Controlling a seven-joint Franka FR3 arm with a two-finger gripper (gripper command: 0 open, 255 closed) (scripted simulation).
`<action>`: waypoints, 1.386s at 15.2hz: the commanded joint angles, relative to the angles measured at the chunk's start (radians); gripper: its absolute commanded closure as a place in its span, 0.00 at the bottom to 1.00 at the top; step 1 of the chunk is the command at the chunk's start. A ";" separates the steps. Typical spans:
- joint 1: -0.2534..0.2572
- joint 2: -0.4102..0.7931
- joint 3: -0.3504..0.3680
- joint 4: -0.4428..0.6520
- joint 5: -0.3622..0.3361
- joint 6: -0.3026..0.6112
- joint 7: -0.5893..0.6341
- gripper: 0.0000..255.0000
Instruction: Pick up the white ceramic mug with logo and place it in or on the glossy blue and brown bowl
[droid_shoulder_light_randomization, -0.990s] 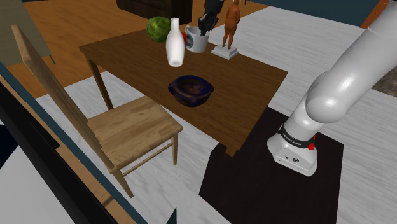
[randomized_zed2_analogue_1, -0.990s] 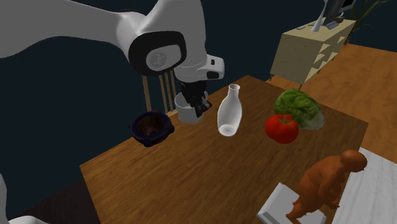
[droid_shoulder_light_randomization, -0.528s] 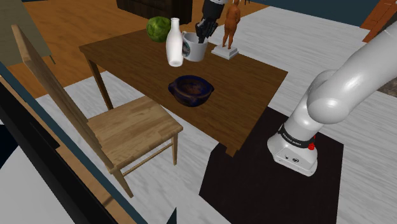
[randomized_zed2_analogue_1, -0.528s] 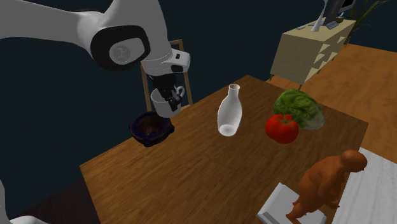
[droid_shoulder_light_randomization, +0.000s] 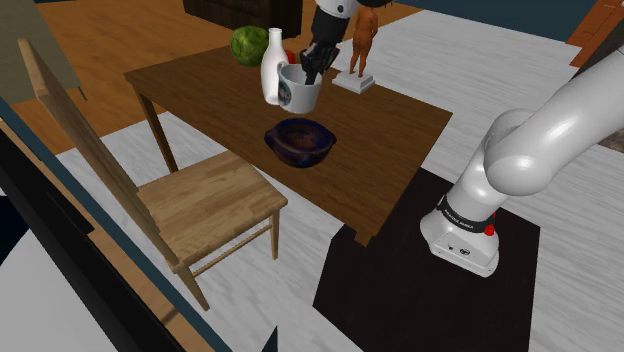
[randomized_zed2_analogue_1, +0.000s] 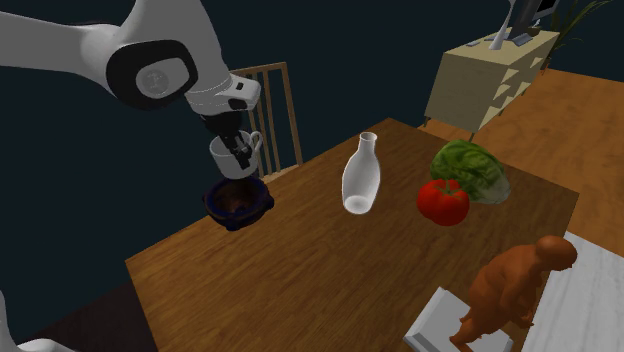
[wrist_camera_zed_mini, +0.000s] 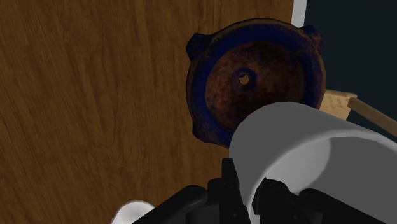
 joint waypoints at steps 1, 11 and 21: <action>0.001 0.005 0.002 -0.021 0.001 0.026 0.001 1.00; 0.003 0.052 0.006 -0.116 0.006 0.169 -0.005 1.00; 0.003 0.063 0.006 -0.131 0.007 0.195 -0.007 0.00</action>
